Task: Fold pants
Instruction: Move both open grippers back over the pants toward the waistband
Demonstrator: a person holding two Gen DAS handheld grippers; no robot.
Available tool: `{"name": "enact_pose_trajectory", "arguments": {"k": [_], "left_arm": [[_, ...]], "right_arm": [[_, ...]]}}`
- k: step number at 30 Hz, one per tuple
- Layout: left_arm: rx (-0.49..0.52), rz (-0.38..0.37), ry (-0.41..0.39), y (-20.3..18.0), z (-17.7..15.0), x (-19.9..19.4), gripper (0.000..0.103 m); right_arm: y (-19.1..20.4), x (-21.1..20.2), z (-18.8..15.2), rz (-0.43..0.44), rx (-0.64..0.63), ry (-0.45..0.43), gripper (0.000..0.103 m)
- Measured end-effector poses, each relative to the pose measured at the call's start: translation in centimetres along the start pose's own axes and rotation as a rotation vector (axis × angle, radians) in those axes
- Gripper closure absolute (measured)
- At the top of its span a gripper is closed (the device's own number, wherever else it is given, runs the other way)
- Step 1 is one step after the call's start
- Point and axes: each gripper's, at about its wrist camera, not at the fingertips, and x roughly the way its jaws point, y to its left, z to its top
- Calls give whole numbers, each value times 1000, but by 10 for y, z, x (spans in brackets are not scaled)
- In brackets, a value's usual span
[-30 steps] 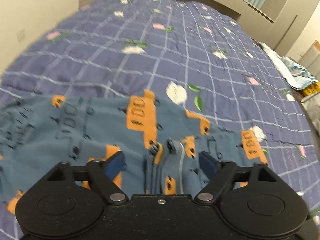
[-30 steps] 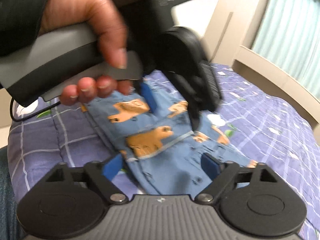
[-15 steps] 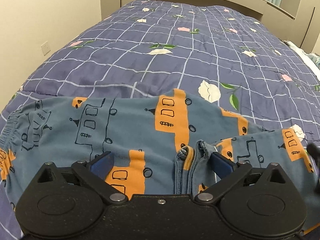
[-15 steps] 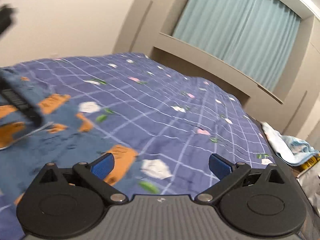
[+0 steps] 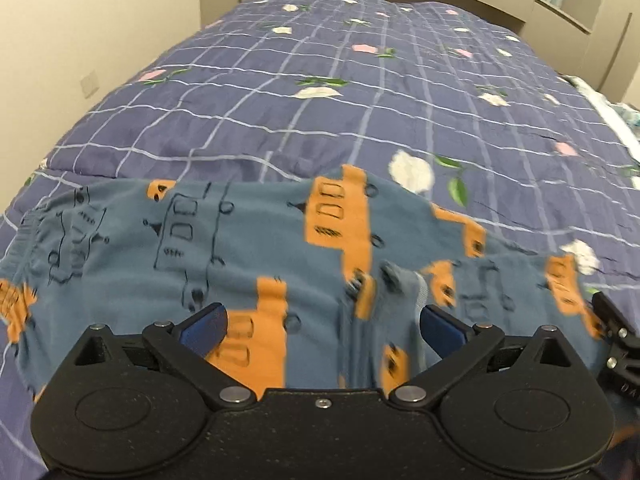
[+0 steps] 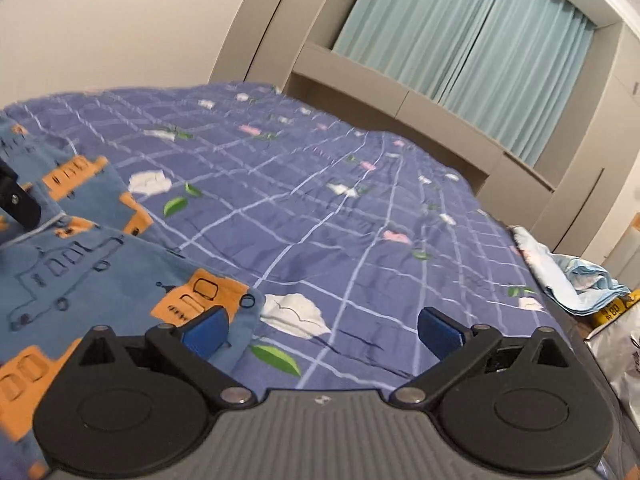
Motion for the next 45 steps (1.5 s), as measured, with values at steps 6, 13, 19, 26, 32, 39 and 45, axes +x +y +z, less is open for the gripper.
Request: {"name": "enact_pose_trajectory", "arguments": {"k": [6, 13, 19, 26, 32, 39, 45], "left_arm": [[109, 81, -26, -13, -33, -23, 1], [110, 118, -57, -12, -48, -25, 1], [96, 142, -56, -8, -51, -38, 1], [72, 169, -56, 1, -66, -51, 1], [-42, 129, -112, 26, -76, -90, 1], [-30, 331, -210, 81, -83, -123, 1], [-129, 309, -239, 140, -74, -111, 1]], "right_arm": [[4, -40, -20, 11, -7, 1, 0], [6, -51, -26, -2, -7, -6, 0], [12, -68, -32, 32, -5, -7, 0], [11, -77, -35, 38, 41, -11, 0], [15, -104, -40, 110, 79, -39, 0], [33, -115, -38, 180, 66, -75, 0], [55, -100, -15, 246, 85, -54, 0]]}}
